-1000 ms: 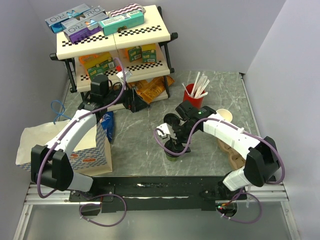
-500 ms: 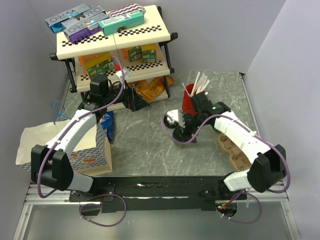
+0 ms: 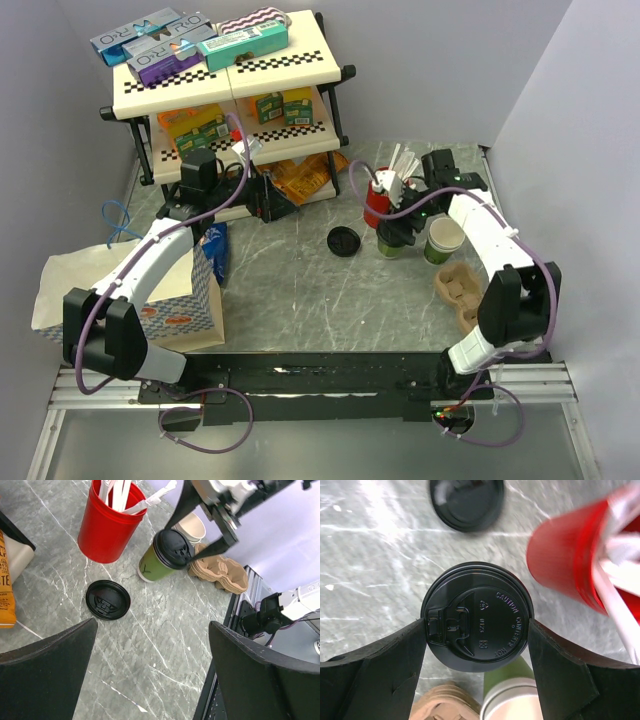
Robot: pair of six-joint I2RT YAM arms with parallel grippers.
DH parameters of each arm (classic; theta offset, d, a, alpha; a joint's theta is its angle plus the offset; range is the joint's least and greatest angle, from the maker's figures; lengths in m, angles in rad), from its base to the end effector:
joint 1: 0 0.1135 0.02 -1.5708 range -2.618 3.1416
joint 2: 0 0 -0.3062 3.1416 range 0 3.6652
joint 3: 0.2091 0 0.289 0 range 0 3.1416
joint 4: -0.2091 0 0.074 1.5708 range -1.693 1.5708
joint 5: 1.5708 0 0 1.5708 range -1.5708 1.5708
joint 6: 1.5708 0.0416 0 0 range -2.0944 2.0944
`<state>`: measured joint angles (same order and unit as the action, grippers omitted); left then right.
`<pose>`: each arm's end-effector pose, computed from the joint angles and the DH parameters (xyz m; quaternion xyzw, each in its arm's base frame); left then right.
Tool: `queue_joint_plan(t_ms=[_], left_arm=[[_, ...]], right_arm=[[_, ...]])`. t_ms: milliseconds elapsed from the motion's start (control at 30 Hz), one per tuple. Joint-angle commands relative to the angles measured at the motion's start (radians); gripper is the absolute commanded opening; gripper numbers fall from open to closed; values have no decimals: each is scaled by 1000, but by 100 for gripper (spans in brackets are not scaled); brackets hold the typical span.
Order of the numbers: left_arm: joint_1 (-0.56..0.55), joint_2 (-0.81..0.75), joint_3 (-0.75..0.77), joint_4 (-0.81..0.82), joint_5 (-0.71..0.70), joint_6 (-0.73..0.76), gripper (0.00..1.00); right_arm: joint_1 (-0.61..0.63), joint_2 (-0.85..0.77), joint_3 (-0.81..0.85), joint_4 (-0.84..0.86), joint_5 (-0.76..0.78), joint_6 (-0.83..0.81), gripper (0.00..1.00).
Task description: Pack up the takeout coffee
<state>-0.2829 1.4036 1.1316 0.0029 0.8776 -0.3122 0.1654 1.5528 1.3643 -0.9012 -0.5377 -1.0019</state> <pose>0.3314 -0.1297 0.3705 0.2468 0.7239 -0.4839 0.4253 0.3459 0.0793 0.3283 -0.5688 0.7464 0.1424 0.3147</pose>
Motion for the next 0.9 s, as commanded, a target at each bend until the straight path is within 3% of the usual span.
queue_joint_plan(t_ms=[0, 533, 867], left_arm=[[5, -5, 34, 28, 23, -2, 99], [7, 0, 31, 29, 27, -8, 99], [7, -12, 19, 35, 34, -10, 99]], right_arm=[[-58, 53, 74, 13, 1, 25, 70], [-156, 147, 119, 50, 24, 77, 71], [-161, 147, 114, 65, 24, 129, 82]])
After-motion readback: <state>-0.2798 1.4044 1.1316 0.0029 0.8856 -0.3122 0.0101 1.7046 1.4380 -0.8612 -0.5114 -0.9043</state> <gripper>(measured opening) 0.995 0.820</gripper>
